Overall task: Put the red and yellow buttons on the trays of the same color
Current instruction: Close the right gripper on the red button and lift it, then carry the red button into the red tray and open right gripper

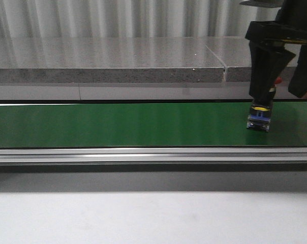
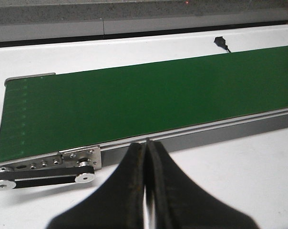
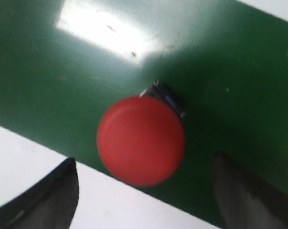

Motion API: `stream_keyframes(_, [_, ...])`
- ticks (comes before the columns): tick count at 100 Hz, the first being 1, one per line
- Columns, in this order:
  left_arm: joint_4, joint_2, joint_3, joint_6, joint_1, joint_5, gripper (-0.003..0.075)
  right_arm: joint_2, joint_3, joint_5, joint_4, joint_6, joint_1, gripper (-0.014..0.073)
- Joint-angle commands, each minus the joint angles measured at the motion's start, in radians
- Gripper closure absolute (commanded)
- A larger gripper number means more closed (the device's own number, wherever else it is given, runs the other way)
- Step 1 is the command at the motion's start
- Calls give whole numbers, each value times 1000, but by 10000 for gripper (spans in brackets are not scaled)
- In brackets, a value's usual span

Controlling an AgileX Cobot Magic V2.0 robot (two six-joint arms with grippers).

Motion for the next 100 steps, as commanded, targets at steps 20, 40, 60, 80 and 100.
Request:
stream_keyframes(20, [-13,6,-28,-3,-9,-68,741,10,-90,-13,12,-16,2,221])
stream_keyframes(40, [-13,6,-28,-3,-9,-68,741,1,-90,-8,12,-16,0,421])
stream_keyframes(60, [-13,6,-28,-3,-9,-68,741,-70,-92,-34,11,22,-69,421])
stream_keyframes(80, [-13,6,-28,-3,-9,-68,741,-134,-92,-60,11,26,-255,421])
stream_keyframes(100, [-13,6,-28,-3,-9,-68,741,-134,-92,-72,11,66,-462,421])
